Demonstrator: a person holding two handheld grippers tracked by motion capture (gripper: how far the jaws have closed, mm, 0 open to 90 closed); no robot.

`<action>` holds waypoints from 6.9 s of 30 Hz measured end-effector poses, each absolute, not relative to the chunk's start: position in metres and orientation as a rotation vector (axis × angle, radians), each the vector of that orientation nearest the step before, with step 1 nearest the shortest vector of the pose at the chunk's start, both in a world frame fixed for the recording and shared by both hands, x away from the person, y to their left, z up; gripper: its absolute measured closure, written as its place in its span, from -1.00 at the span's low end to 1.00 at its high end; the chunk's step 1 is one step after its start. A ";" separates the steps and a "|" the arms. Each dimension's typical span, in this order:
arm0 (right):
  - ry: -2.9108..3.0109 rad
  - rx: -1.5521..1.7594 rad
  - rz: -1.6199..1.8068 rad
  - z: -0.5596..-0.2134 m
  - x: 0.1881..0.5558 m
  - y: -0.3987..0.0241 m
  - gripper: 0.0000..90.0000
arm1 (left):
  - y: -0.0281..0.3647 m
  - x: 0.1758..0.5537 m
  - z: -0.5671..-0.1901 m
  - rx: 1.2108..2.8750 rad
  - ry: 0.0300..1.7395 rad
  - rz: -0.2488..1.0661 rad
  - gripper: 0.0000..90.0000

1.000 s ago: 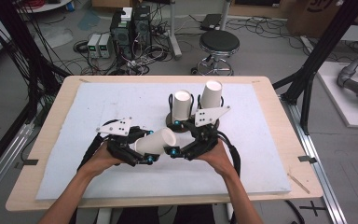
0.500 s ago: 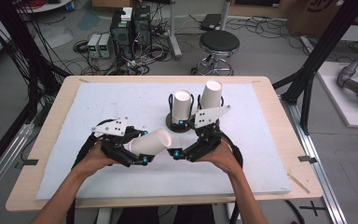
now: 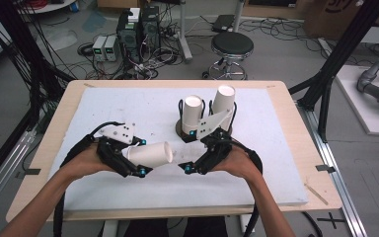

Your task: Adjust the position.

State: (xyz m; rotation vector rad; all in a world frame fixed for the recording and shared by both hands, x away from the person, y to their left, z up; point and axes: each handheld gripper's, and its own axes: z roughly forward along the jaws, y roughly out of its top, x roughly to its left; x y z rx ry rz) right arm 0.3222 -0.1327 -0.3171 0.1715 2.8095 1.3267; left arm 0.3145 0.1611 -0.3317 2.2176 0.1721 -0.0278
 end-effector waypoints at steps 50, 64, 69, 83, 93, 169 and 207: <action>2.990 -0.059 0.634 -0.320 0.309 -0.077 -0.65 | 0.094 0.323 -0.313 2.796 0.189 -0.212 -0.30; 3.002 -0.077 0.614 -0.322 0.309 -0.072 -0.46 | 0.095 0.324 -0.312 2.780 0.195 -0.224 -0.30; 3.004 -0.076 0.611 -0.323 0.310 -0.070 -0.44 | 0.094 0.324 -0.312 2.780 0.187 -0.226 -0.30; 3.020 -0.097 0.610 -0.322 0.309 -0.068 -0.18 | 0.095 0.325 -0.314 2.781 0.182 -0.215 -0.31; 3.010 -0.081 0.621 -0.322 0.310 -0.070 -0.18 | 0.097 0.325 -0.314 2.742 0.164 -0.182 -0.43; 2.855 0.088 1.083 -0.342 0.309 -0.114 -0.18 | 0.191 0.322 -0.323 1.793 0.236 -0.012 -0.77; 2.580 0.181 1.631 -0.389 0.298 -0.137 -0.18 | 0.185 0.307 -0.370 1.758 0.254 -0.032 -0.73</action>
